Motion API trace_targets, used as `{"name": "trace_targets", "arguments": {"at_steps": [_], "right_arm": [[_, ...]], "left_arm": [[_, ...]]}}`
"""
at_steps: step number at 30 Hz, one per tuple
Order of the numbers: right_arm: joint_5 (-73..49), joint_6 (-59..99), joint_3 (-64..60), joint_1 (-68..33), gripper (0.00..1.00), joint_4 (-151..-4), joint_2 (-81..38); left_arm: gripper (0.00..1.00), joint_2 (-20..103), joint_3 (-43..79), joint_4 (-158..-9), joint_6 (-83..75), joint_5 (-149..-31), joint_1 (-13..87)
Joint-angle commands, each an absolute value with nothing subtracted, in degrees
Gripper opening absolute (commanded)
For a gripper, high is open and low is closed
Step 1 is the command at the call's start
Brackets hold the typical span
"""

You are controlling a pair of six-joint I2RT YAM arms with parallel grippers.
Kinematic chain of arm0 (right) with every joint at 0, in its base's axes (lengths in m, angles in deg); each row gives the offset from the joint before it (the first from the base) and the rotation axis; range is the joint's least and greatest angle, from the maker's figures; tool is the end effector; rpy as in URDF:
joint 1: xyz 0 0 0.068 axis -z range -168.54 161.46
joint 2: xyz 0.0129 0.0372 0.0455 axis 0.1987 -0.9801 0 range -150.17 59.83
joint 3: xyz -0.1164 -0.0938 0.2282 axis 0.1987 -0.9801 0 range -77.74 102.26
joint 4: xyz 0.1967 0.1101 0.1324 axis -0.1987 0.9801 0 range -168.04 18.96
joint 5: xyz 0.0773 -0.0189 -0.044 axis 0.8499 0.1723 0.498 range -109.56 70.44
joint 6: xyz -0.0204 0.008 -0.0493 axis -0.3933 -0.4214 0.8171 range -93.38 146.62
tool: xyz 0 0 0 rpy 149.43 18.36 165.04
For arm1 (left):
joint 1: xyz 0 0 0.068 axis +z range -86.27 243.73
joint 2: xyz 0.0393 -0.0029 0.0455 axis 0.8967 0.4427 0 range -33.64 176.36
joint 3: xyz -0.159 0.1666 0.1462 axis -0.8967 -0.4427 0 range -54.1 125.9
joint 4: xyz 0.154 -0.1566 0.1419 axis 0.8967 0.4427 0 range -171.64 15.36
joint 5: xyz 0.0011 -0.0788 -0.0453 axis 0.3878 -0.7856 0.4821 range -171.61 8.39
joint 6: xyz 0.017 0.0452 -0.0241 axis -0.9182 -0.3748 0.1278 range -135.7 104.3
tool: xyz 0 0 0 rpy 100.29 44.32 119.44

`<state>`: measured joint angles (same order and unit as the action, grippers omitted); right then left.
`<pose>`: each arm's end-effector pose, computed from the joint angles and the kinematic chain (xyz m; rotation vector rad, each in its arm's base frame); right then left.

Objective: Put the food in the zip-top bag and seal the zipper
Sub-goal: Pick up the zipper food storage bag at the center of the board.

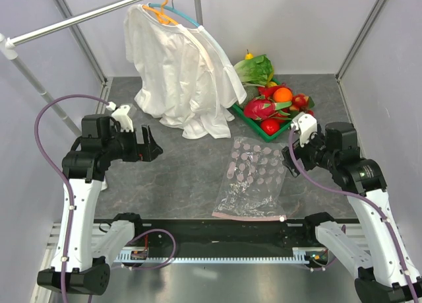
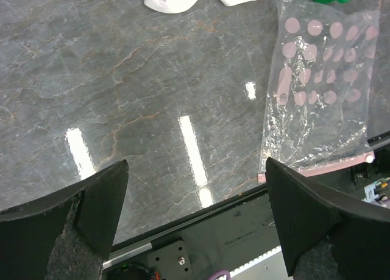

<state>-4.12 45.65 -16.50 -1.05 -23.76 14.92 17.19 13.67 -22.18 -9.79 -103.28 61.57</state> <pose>0.1314 0.0389 0.3596 -0.7415 2.0879 0.2379 0.1485 -0.0188 0.3745 0.1178 2.2984 -0.5087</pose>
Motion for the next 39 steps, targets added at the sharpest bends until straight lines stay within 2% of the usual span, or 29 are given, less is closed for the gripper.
{"name": "trace_targets", "arguments": {"at_steps": [1,5,10,17,19,23,26,29,35,39], "right_arm": [[-0.50,55.06,-13.14,-0.84,0.98,-20.48,13.69],[-0.50,61.15,-13.05,-0.76,0.98,-17.85,11.85],[-1.62,60.64,-13.92,-0.84,0.98,-14.67,7.10],[-8.84,47.98,-15.25,-0.84,0.98,-14.77,-0.10],[-16.60,43.87,-14.46,-0.84,0.98,-17.12,-2.21],[-22.20,37.45,-10.42,-0.76,0.98,-19.50,-4.59],[-18.00,28.41,-6.90,-0.49,0.98,-18.28,-6.79],[-12.11,18.65,-8.99,-0.14,0.98,-19.50,-6.97],[-5.34,4.76,-23.75,3.37,0.98,-24.33,-5.04],[-5.06,3.60,-30.43,6.44,0.98,-29.25,-3.63]], "left_arm": [[1.00,16.37,14.36,-24.78,-10.07,-108.67,61.97],[1.00,16.46,14.98,-26.09,-12.19,-115.43,61.97],[1.00,14.80,15.07,-28.99,-12.97,-117.82,61.88],[1.00,6.45,9.89,-41.19,-10.70,-118.35,61.97],[1.00,4.69,7.34,-46.20,-7.64,-118.70,61.88],[1.00,4.86,5.05,-51.23,-3.76,-120.80,61.88],[1.00,5.82,4.44,-53.86,-1.82,-120.90,61.88],[1.00,5.74,3.64,-56.41,-0.41,-120.90,61.88],[1.00,5.74,2.85,-60.19,1.87,-121.25,61.88],[1.00,5.82,1.80,-61.60,2.05,-123.00,61.88]]}}
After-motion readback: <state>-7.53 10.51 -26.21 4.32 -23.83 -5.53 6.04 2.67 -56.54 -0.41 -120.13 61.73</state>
